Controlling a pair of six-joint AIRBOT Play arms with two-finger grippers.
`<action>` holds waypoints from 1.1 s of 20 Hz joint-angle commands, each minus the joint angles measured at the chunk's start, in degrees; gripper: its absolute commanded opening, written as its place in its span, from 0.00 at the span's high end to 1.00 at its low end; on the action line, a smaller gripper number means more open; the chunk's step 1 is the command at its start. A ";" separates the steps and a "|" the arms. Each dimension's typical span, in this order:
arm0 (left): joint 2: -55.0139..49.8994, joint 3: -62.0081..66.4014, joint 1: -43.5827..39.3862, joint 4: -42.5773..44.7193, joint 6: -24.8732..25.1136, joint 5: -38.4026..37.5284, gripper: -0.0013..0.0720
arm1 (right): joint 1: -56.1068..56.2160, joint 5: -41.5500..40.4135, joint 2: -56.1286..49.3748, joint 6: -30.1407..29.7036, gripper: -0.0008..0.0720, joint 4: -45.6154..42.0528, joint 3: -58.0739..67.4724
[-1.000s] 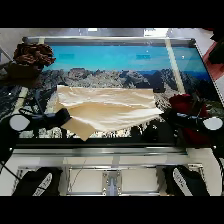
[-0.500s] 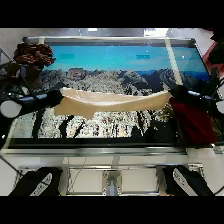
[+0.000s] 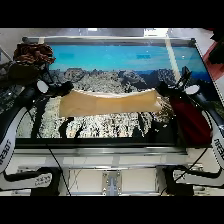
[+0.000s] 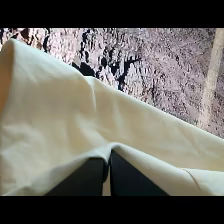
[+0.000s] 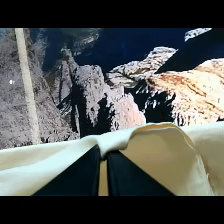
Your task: Fold the shirts.
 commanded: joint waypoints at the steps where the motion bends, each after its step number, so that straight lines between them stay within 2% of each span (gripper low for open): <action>1: -3.93 3.58 0.17 0.39 0.28 1.20 0.32 | -0.44 -0.31 -3.52 -3.32 0.43 -0.35 3.41; 2: -3.15 4.76 0.31 0.74 0.28 0.35 0.07 | -1.73 3.54 -2.99 -3.98 0.36 -1.01 5.49; 4: -1.07 7.04 0.35 0.57 1.88 -1.99 0.04 | -4.63 12.46 -2.03 -3.56 0.36 -4.94 8.20; 6: 1.27 7.74 0.35 0.59 2.67 -3.04 0.04 | -7.32 20.02 -2.29 0.61 0.33 -13.14 7.52; 8: 3.08 7.74 0.35 0.44 2.82 -3.67 0.04 | -9.49 19.98 -2.34 3.89 0.32 -19.06 3.96; 10: 3.82 7.74 0.28 0.33 2.82 -4.17 0.04 | -11.41 18.84 -3.04 2.75 0.26 -15.96 0.68; 14: 3.82 7.74 0.11 -1.16 2.84 -4.24 0.04 | -11.30 18.29 -6.23 -2.86 0.24 -8.26 -1.20; 22: 3.82 7.74 0.11 -1.14 2.84 -5.73 0.04 | -10.73 18.60 -14.69 -16.11 0.24 14.38 -1.16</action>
